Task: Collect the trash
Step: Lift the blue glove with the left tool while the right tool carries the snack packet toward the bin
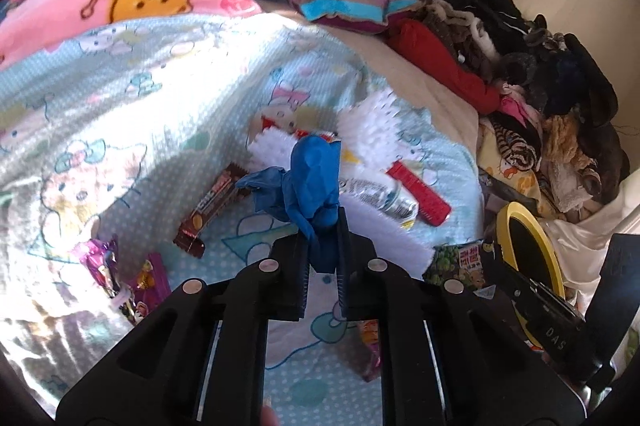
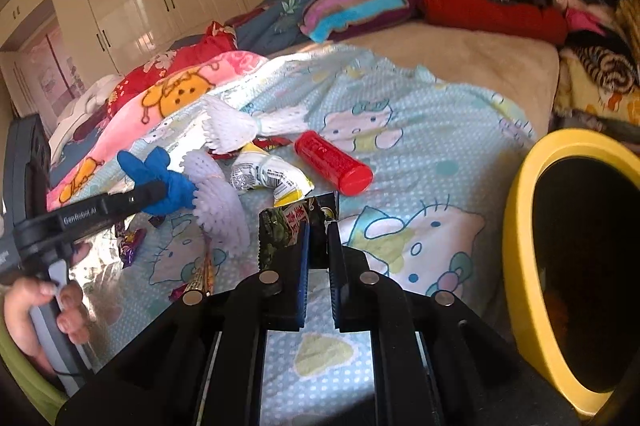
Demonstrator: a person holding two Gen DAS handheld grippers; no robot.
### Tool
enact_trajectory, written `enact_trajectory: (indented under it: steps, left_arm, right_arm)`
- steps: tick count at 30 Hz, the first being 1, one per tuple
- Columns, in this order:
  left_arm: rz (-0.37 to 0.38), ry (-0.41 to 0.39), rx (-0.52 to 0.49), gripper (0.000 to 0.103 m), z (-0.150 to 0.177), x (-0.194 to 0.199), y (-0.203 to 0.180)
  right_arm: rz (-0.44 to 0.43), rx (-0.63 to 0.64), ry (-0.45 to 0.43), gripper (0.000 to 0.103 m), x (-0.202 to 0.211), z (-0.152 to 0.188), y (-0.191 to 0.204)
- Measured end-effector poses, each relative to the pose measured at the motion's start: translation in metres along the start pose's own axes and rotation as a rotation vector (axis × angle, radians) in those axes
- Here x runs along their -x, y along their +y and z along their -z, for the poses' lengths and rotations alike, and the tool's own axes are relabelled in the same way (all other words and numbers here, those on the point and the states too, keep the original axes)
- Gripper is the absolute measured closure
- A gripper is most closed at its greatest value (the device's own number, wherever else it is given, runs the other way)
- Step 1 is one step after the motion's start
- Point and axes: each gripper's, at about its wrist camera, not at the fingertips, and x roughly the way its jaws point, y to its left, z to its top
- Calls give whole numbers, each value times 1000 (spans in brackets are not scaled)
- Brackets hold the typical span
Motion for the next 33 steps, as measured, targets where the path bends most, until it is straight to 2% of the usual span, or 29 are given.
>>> enact_trajectory:
  steps: [7,20,33]
  left_arm:
    - [13,-48,-28,97,-9,18,-14]
    - [25,-95,-57,98,-14,43,-31]
    - [78,-118,-109,98,-13,57,-63]
  right_arm:
    - [-5,62,-40,94,17,3,11]
    - [-22,56,-70,94,38,3,13]
    - [-19,38,-123,94,69,-5,3]
